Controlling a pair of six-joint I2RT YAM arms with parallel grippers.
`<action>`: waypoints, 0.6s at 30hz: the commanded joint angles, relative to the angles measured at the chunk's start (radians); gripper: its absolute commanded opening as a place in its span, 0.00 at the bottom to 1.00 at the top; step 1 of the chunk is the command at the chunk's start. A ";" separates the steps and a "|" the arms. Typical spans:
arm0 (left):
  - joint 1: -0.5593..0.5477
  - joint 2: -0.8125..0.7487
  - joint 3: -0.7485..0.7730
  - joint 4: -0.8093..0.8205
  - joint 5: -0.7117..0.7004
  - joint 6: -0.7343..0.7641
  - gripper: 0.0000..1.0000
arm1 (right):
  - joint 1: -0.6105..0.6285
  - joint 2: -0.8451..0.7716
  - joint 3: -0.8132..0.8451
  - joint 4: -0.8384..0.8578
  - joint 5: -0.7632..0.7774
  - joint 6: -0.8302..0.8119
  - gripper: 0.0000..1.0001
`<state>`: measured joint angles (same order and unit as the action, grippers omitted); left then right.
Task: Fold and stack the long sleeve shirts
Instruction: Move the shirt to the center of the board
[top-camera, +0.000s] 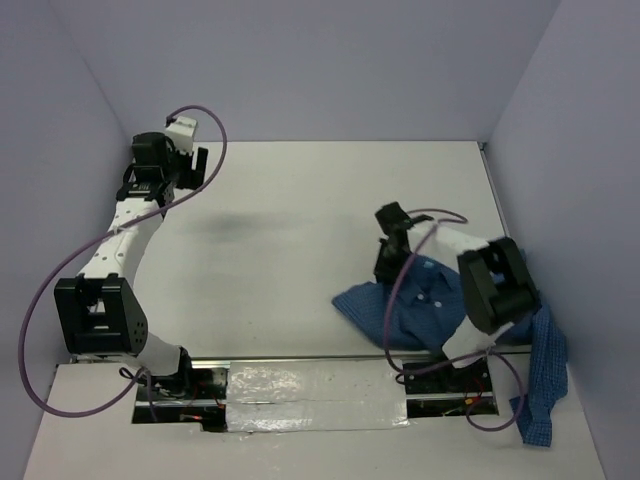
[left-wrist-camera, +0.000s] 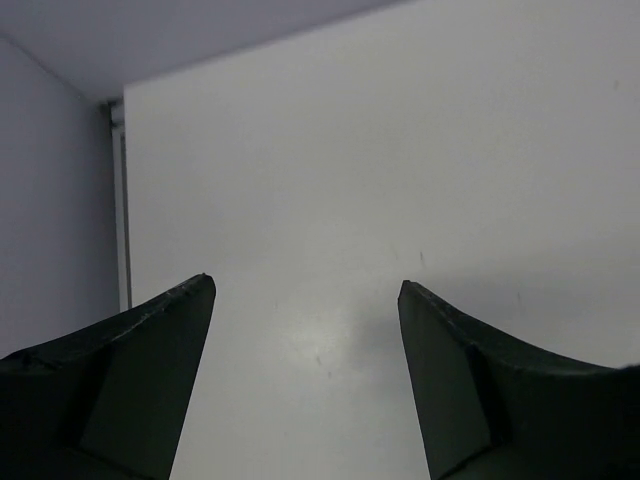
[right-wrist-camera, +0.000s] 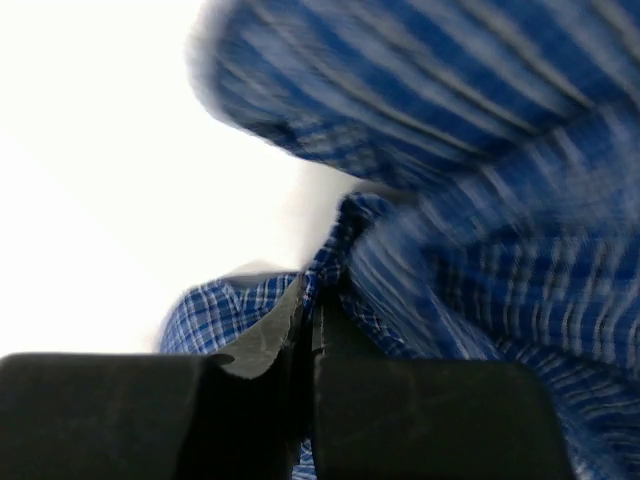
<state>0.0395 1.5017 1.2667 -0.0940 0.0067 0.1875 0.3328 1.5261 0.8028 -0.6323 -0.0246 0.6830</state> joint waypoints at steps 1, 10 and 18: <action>0.040 -0.030 -0.033 -0.335 -0.002 0.030 0.87 | 0.141 0.208 0.323 0.103 -0.167 -0.046 0.00; 0.066 -0.089 -0.007 -0.279 0.042 0.067 0.93 | 0.226 0.679 1.495 0.218 -0.166 0.241 0.67; 0.068 0.067 0.204 -0.375 0.119 0.001 0.93 | 0.068 0.559 1.416 0.267 -0.032 -0.032 1.00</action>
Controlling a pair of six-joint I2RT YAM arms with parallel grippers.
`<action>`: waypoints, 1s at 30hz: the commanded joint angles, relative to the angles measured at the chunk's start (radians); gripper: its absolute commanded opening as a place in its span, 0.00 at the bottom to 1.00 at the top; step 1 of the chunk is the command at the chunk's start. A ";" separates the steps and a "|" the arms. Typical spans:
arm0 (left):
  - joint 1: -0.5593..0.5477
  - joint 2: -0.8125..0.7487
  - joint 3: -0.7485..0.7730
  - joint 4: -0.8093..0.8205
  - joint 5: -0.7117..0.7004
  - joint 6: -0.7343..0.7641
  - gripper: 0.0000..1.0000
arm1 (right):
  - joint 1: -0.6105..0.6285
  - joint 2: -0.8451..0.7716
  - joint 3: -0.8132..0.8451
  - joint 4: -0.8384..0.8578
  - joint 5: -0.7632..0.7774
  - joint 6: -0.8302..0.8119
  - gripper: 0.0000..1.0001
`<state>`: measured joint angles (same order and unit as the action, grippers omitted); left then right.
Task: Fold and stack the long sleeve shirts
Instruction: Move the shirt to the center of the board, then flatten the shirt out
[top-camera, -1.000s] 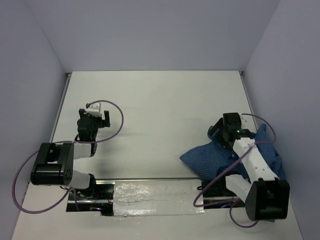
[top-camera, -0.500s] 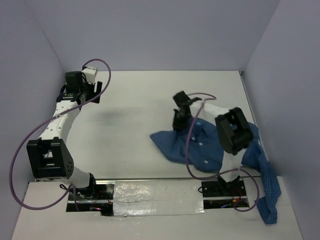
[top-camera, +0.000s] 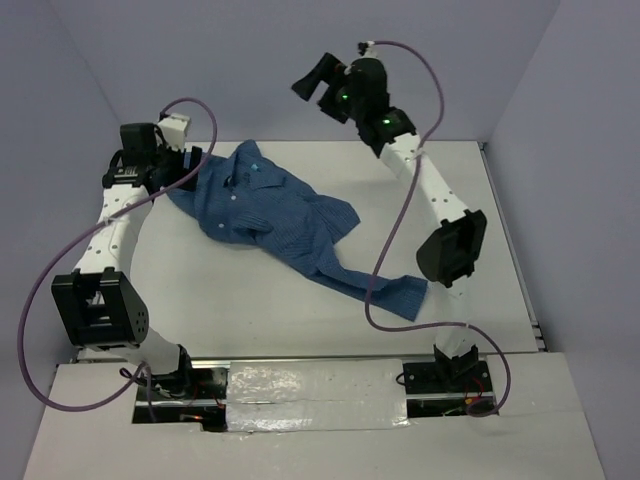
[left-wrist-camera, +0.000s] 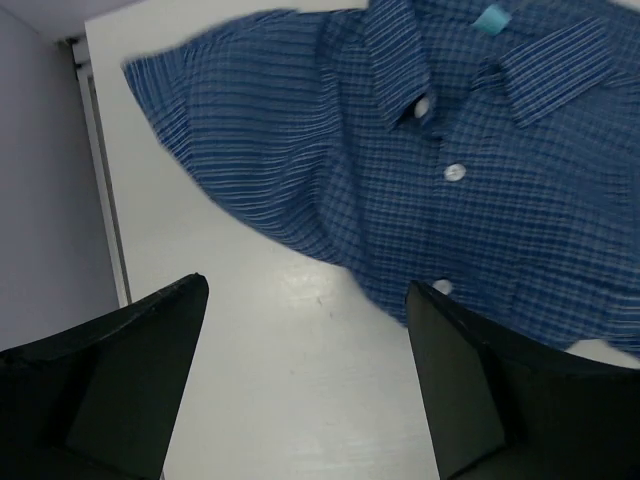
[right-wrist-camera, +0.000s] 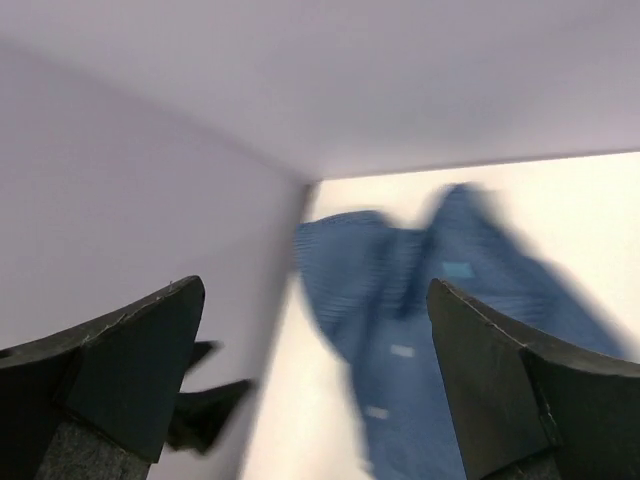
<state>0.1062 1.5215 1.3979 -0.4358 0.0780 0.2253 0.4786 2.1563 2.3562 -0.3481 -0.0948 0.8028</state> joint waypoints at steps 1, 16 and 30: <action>0.000 0.061 0.076 -0.038 0.063 -0.047 0.93 | -0.084 -0.135 -0.191 -0.056 0.046 -0.281 1.00; 0.000 0.091 -0.120 -0.029 0.132 -0.104 0.90 | 0.075 -0.371 -1.000 -0.160 -0.244 -0.582 1.00; 0.085 0.066 -0.082 -0.029 0.058 -0.107 0.94 | 0.336 -0.124 -0.365 -0.389 -0.460 -0.732 0.00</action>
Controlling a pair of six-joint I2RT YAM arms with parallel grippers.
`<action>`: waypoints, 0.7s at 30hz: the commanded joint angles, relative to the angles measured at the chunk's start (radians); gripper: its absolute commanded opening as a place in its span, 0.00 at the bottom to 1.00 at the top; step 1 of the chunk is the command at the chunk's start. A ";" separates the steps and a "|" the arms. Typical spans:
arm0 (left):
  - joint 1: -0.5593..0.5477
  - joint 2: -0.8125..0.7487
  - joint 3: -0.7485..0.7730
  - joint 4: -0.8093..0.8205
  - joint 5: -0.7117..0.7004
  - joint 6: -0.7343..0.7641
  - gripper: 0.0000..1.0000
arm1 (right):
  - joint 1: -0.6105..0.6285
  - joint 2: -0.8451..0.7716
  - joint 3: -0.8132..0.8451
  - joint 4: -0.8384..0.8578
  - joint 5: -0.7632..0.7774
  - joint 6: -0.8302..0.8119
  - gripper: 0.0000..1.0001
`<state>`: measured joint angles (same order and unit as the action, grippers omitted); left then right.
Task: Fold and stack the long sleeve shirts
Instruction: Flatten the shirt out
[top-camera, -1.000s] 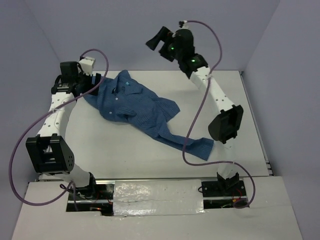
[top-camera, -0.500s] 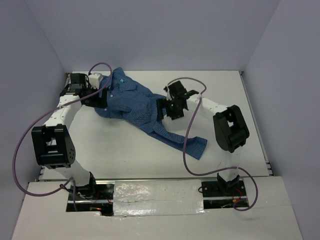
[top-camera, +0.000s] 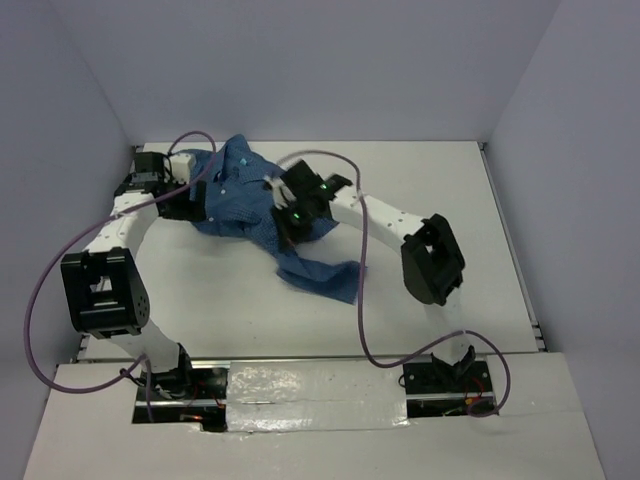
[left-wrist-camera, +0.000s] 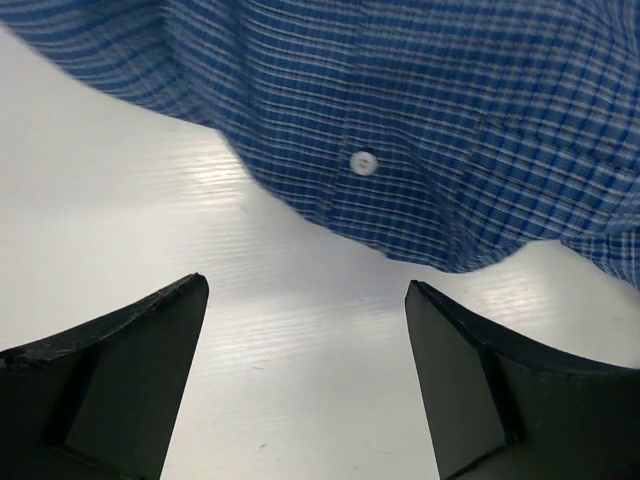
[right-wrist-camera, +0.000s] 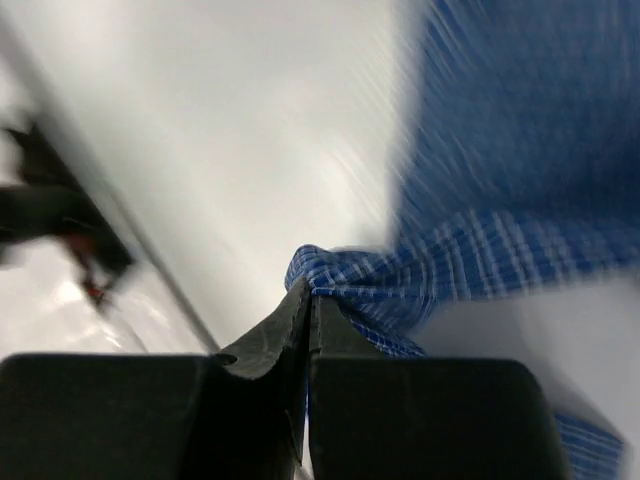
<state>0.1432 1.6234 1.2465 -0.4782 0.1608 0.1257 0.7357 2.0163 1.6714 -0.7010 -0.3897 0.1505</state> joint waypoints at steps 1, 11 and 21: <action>0.099 -0.031 0.089 0.013 -0.017 -0.017 0.94 | 0.091 0.037 0.420 -0.044 -0.254 -0.065 0.00; 0.271 0.042 0.450 0.066 0.025 -0.035 0.92 | -0.197 -0.282 0.406 0.743 0.002 0.651 0.00; -0.046 0.204 0.734 -0.125 0.055 0.060 0.83 | -0.617 -0.651 -0.096 0.428 0.376 0.693 0.00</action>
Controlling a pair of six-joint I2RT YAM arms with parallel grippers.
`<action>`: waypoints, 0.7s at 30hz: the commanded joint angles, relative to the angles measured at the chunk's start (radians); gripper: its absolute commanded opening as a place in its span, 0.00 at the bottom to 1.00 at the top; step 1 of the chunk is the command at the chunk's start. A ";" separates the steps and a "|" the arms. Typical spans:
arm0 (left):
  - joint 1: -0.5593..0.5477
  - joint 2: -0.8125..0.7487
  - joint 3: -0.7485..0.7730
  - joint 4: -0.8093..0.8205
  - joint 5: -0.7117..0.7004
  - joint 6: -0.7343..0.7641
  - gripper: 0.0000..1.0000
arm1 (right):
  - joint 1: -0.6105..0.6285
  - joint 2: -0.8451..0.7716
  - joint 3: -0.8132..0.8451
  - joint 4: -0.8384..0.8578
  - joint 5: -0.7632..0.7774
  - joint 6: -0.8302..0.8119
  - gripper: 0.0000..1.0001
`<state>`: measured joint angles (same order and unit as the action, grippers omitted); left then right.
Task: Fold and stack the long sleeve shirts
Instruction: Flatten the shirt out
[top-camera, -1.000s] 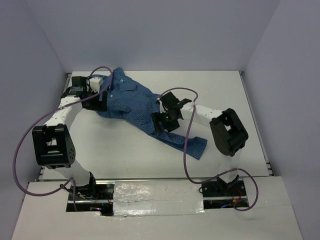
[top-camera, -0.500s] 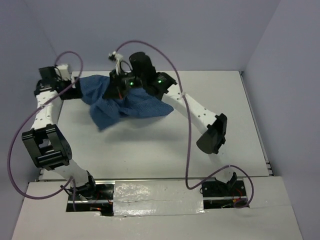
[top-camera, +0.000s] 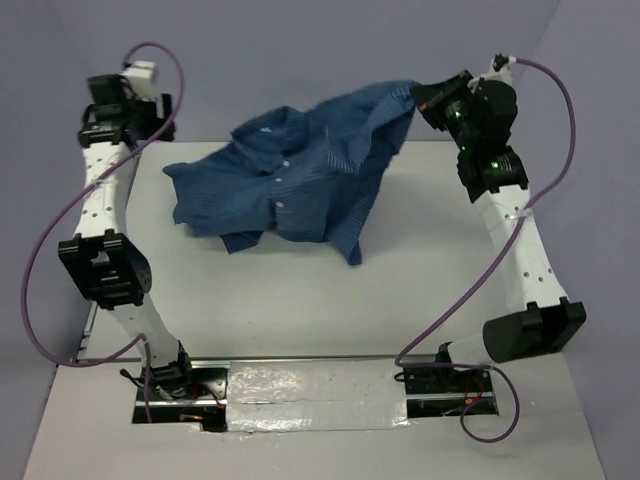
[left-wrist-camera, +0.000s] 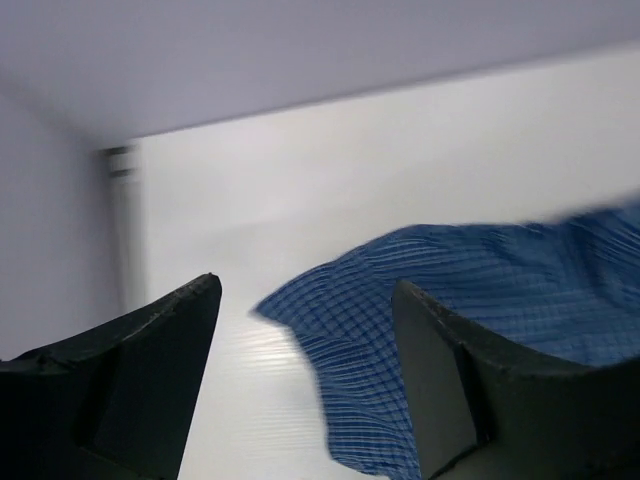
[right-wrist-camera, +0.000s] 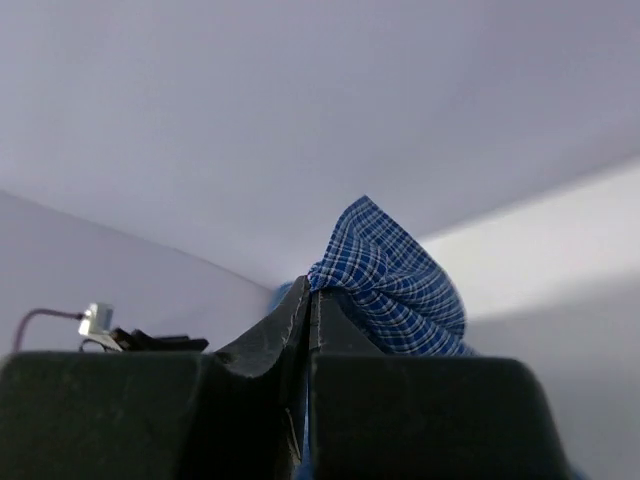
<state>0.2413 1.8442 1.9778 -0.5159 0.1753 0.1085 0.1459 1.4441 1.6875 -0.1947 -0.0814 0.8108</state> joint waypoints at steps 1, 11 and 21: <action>-0.230 -0.031 -0.020 -0.084 0.082 0.088 0.82 | -0.051 -0.094 -0.158 -0.075 0.036 0.034 0.00; -0.871 0.013 -0.304 -0.170 0.205 0.114 0.78 | -0.264 -0.070 -0.451 0.014 -0.193 -0.042 0.00; -1.000 0.118 -0.465 -0.029 -0.120 0.229 0.99 | -0.253 -0.122 -0.482 0.041 -0.190 -0.033 0.00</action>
<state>-0.7547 1.9419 1.5658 -0.5640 0.1642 0.2623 -0.1154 1.3933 1.2098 -0.2245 -0.2588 0.7959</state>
